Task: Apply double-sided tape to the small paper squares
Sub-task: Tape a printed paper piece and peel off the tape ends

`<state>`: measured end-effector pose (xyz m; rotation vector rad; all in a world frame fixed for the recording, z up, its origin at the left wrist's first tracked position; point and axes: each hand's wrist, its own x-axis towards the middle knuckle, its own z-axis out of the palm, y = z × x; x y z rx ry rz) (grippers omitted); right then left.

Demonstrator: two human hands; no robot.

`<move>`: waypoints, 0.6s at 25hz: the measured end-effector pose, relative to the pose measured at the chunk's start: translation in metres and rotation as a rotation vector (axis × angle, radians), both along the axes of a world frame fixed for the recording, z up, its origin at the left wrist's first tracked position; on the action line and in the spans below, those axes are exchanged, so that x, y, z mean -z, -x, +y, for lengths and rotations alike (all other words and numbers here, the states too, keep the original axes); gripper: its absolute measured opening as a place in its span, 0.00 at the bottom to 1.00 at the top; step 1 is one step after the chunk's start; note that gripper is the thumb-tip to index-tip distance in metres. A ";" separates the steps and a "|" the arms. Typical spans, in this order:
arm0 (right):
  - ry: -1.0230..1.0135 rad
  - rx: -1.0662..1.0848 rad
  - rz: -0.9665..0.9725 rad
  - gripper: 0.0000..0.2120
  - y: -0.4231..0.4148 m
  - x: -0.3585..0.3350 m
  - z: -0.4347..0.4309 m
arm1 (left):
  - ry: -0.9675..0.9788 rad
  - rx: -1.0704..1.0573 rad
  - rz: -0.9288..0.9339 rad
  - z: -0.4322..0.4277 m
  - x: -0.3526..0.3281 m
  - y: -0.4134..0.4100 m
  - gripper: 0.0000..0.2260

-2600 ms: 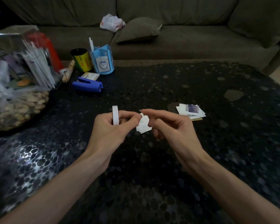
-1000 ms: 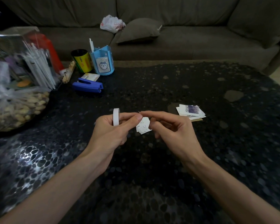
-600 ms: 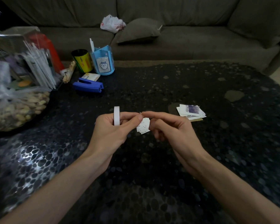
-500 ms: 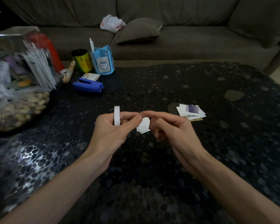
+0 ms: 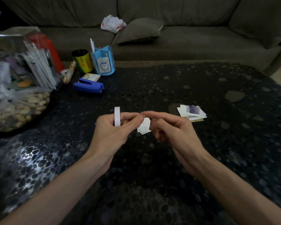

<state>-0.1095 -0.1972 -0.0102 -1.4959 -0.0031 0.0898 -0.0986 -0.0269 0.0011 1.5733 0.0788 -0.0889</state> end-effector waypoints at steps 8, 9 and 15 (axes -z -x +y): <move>0.012 -0.003 -0.008 0.16 0.000 0.000 0.000 | 0.019 0.007 -0.012 0.000 -0.002 0.001 0.07; 0.018 -0.006 -0.011 0.16 0.000 0.001 0.000 | 0.017 0.005 -0.014 0.000 -0.002 0.001 0.07; 0.002 -0.015 -0.006 0.16 0.000 0.001 0.000 | 0.023 -0.009 -0.029 -0.002 -0.003 0.002 0.05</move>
